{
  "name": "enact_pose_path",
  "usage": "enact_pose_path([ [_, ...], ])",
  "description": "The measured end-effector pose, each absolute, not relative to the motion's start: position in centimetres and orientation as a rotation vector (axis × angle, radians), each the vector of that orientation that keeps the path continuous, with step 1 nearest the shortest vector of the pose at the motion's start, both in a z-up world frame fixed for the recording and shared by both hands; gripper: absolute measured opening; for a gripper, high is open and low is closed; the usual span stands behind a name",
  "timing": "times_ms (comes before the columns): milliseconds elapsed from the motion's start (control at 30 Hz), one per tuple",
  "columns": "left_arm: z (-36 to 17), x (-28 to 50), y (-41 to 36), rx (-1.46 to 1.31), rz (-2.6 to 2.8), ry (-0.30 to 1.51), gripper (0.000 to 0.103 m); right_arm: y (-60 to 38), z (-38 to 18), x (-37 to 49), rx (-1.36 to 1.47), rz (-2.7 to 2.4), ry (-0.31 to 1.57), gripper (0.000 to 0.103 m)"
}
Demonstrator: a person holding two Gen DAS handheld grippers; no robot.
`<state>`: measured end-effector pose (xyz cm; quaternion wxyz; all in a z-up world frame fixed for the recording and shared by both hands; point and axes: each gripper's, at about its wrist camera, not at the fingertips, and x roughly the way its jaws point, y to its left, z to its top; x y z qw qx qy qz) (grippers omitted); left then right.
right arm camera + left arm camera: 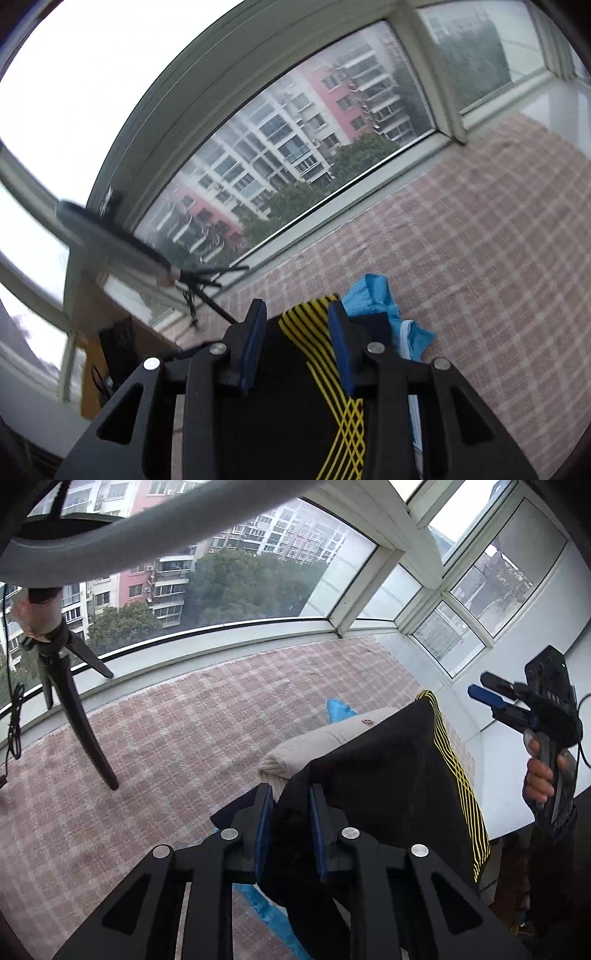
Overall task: Fold clothes
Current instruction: 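Carry the folded shorts with both grippers and lay them on the clothes stack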
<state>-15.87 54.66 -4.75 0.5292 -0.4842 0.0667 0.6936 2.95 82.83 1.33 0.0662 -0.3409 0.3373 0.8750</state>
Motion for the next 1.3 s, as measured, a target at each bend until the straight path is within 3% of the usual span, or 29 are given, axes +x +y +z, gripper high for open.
enact_pose_path([
  [133,-2.4,-14.8,53.2,-1.097,1.705,0.187,0.018,76.8,0.6,0.4,-1.161,2.68,0.48,0.034],
  [333,0.1,-10.6,55.1,-0.968,1.646,0.268,0.018,74.7,-1.5,-2.8,-1.23,2.615,0.24,0.034],
  [433,-2.6,-10.7,56.6,-1.04,1.629,0.319,0.018,77.2,-3.6,-3.4,-1.337,2.433,0.244,0.036],
  [533,-5.1,-12.1,56.7,-1.105,1.699,0.338,0.018,80.6,-5.1,-2.6,-1.368,2.386,0.501,0.047],
  [633,-4.9,-13.5,54.9,-1.14,1.766,0.249,0.013,82.4,-4.0,-0.8,-1.29,2.392,0.681,0.048],
  [900,0.4,-7.3,52.7,-1.009,1.723,0.307,0.014,75.6,-0.5,5.2,-1.296,2.527,0.334,0.049],
  [1100,-1.3,1.6,53.7,-0.98,1.562,0.443,0.016,69.6,-1.5,9.4,-1.408,2.525,0.045,0.05],
  [1200,-3.2,2.9,54.9,-1.031,1.585,0.505,0.019,69.8,-3.2,9.5,-1.477,2.481,0.102,0.05],
  [1300,-2.6,2.6,54.2,-1.075,1.652,0.439,0.017,70.1,-3.0,10.5,-1.454,2.461,0.19,0.05],
])
